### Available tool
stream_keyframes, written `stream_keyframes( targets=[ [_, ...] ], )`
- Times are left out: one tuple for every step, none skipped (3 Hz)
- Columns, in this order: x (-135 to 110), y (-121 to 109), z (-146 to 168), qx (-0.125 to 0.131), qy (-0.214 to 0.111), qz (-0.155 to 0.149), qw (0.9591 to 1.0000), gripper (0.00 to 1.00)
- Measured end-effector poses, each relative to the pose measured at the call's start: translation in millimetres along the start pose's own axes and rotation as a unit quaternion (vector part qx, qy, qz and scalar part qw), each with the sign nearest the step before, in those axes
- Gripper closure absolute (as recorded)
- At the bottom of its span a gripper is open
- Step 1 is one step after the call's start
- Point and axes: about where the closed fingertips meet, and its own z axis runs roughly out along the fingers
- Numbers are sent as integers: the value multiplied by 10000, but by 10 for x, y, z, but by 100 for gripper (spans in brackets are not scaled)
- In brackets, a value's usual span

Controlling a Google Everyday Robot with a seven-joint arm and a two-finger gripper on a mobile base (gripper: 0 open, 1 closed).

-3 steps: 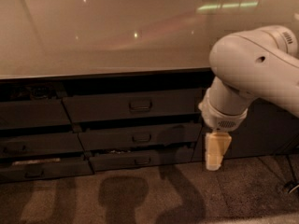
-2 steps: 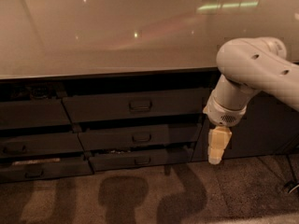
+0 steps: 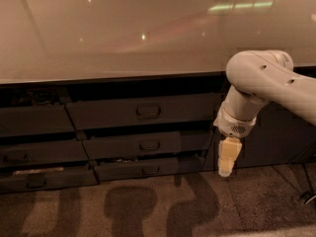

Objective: Open top drawer

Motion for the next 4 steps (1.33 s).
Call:
stream_keyframes(
  targets=[
    [-12,88,-17,410,157,-46,9990,0],
    [51,338,28,1084,355,-304,9930,0],
    [68,475,133,1564,389,-473,9858,0],
    [53,466,147,1627,349,-491,9848,0]
  ],
)
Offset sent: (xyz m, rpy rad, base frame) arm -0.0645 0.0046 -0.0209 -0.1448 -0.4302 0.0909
